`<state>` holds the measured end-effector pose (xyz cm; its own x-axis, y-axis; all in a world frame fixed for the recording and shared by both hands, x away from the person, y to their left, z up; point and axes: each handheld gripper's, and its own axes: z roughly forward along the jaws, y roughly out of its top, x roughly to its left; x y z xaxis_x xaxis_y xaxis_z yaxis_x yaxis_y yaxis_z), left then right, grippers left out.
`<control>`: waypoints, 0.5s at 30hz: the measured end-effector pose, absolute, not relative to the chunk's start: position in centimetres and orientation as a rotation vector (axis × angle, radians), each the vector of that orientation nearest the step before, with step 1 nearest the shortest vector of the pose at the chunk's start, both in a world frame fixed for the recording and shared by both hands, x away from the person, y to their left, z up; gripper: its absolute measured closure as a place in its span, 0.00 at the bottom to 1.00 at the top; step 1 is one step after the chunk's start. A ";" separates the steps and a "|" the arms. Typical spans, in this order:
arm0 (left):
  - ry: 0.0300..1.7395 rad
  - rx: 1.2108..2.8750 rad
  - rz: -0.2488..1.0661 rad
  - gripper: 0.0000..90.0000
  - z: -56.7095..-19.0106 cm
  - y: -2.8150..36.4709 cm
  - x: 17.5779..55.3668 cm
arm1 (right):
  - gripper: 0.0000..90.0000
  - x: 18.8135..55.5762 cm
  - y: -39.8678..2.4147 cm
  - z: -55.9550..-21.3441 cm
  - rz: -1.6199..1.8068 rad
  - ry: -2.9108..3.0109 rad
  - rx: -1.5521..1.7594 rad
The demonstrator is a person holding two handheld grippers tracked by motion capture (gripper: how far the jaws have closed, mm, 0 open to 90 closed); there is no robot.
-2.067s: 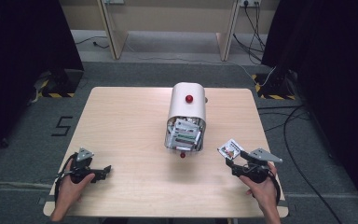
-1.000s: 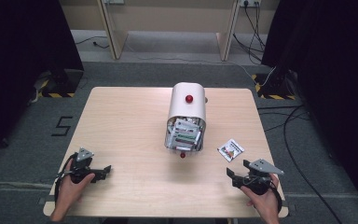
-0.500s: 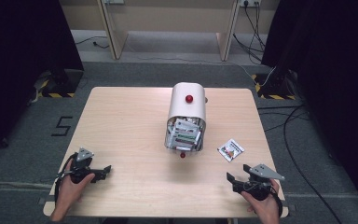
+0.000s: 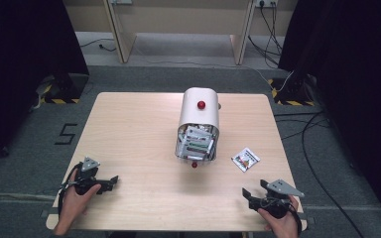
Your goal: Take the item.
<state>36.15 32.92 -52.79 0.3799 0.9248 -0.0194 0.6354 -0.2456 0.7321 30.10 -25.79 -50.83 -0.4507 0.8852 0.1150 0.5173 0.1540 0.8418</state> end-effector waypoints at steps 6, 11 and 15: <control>1.339 1.980 0.560 0.00 -52.8 32.9 36.1 | 0.21 29.6 -26.0 -51.1 1.196 2.041 1.342; 1.339 1.980 0.560 0.00 -52.8 32.9 36.1 | 0.21 29.3 -26.0 -51.4 1.156 2.051 1.333; 1.339 1.980 0.560 0.00 -52.8 32.9 36.1 | 0.21 29.1 -26.0 -51.5 1.137 2.060 1.328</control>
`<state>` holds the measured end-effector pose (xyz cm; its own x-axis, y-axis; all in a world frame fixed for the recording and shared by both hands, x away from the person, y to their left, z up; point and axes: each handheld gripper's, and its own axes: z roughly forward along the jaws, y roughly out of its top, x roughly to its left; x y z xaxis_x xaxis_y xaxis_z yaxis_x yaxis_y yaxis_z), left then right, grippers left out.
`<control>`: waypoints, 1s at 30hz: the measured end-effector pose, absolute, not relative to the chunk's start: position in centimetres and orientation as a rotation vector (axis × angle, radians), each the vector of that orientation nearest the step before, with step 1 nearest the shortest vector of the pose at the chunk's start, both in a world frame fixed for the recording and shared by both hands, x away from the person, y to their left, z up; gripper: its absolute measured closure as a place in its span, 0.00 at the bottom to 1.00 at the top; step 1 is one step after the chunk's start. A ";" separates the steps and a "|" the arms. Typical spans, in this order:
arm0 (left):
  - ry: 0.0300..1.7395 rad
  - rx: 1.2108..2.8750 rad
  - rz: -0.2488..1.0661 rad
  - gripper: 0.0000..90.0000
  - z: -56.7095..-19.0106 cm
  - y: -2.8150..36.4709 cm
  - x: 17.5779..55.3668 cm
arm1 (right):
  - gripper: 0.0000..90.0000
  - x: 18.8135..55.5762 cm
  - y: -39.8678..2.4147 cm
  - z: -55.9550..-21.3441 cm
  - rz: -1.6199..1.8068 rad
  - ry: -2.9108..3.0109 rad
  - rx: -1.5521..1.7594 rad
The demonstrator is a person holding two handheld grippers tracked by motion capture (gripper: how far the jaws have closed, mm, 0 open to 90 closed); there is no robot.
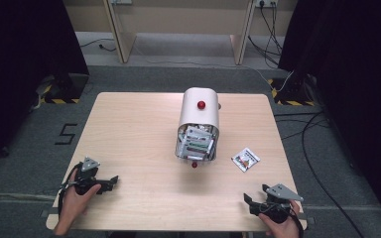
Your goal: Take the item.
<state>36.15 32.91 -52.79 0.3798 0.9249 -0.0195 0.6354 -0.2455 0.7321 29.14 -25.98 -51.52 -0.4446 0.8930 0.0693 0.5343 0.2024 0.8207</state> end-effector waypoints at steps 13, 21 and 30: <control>1.338 1.982 0.560 0.00 -52.8 32.9 36.1 | 0.22 28.6 -26.2 -52.0 1.096 2.085 1.323; 1.338 1.982 0.560 0.00 -52.8 32.9 36.1 | 0.22 28.3 -26.4 -52.3 1.074 2.089 1.327; 1.339 1.982 0.560 0.00 -52.8 32.9 36.1 | 0.21 28.0 -26.7 -52.8 1.034 2.086 1.291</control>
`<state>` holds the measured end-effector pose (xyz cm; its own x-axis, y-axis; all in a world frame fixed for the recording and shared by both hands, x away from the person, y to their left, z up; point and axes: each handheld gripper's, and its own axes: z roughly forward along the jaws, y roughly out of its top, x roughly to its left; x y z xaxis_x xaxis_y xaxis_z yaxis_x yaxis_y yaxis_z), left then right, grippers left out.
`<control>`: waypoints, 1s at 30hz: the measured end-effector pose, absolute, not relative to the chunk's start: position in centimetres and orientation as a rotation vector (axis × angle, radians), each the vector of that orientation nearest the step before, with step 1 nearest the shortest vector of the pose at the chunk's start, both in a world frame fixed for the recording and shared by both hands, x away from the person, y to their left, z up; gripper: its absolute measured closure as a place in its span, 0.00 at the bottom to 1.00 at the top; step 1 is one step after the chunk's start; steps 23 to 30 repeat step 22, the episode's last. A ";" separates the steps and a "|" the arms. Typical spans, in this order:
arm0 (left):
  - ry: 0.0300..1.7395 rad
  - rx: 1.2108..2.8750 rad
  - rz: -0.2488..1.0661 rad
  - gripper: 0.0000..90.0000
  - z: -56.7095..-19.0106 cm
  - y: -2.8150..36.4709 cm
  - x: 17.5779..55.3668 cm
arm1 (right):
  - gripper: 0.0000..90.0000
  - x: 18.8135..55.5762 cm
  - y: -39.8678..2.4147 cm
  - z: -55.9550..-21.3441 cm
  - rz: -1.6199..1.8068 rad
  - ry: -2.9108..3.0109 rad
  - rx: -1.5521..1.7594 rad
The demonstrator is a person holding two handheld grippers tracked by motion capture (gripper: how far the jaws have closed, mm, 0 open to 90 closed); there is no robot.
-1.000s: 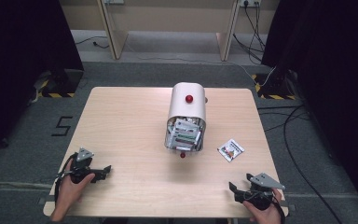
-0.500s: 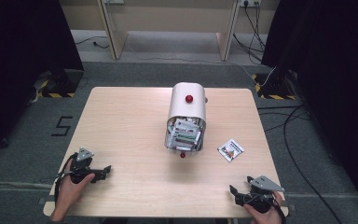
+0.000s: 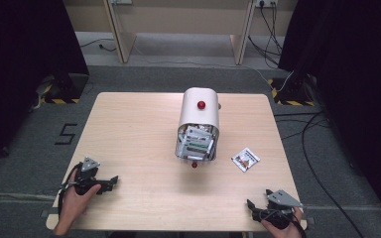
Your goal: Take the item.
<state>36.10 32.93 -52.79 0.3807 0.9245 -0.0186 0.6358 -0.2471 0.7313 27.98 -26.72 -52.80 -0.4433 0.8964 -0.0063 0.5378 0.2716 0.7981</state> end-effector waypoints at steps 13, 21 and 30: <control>1.339 1.979 0.560 0.00 -52.8 32.9 36.1 | 0.20 27.5 -27.6 -53.3 1.085 2.075 1.244; 1.339 1.980 0.560 0.00 -52.8 32.9 36.1 | 0.19 27.5 -27.5 -53.3 1.083 2.070 1.248; 1.339 1.980 0.560 0.00 -52.8 32.9 36.1 | 0.19 27.5 -27.5 -53.3 1.083 2.070 1.248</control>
